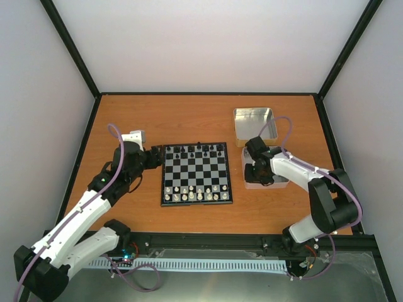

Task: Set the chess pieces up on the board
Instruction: Adjust the storage box at the center of the board.

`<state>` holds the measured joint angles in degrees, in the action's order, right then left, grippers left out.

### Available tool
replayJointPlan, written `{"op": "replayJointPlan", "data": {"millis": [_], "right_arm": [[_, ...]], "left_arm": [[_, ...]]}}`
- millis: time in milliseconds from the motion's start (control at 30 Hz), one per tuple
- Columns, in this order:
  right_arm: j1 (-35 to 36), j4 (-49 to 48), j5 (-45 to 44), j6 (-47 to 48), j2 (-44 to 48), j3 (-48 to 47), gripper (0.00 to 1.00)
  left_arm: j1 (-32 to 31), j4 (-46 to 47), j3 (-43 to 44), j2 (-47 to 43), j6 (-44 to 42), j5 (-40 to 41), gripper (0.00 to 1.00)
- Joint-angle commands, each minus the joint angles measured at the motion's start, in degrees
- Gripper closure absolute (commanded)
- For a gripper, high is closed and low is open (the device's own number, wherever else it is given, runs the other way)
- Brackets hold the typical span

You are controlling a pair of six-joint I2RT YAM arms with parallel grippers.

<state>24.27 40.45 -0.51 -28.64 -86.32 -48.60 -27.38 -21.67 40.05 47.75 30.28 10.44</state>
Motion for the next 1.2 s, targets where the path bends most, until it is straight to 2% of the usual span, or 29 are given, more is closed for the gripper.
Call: {"op": "replayJointPlan", "data": {"millis": [0, 433, 600, 867, 1167], "right_arm": [[2.0, 0.1, 1.4, -2.0, 1.5, 0.7, 0.60], [7.0, -1.2, 2.7, -5.1, 0.2, -0.4, 0.61], [6.9, 0.4, -3.7, -6.1, 3.2, -0.7, 0.60], [4.1, 2.9, -9.6, -6.3, 5.5, 0.1, 0.54], [0.7, 4.8, -6.7, -2.0, 6.2, 3.4, 0.50]], "left_arm": [[0.0, 1.9, 0.4, 0.5, 0.0, -0.8, 0.27], [0.0, 1.9, 0.4, 0.8, 0.0, -0.9, 0.27], [0.0, 1.9, 0.2, 0.8, 0.0, -0.9, 0.27], [0.0, 2.5, -0.3, 1.1, 0.0, -1.4, 0.27], [0.1, 5.5, -1.7, 2.3, -1.1, -2.6, 0.27]]}}
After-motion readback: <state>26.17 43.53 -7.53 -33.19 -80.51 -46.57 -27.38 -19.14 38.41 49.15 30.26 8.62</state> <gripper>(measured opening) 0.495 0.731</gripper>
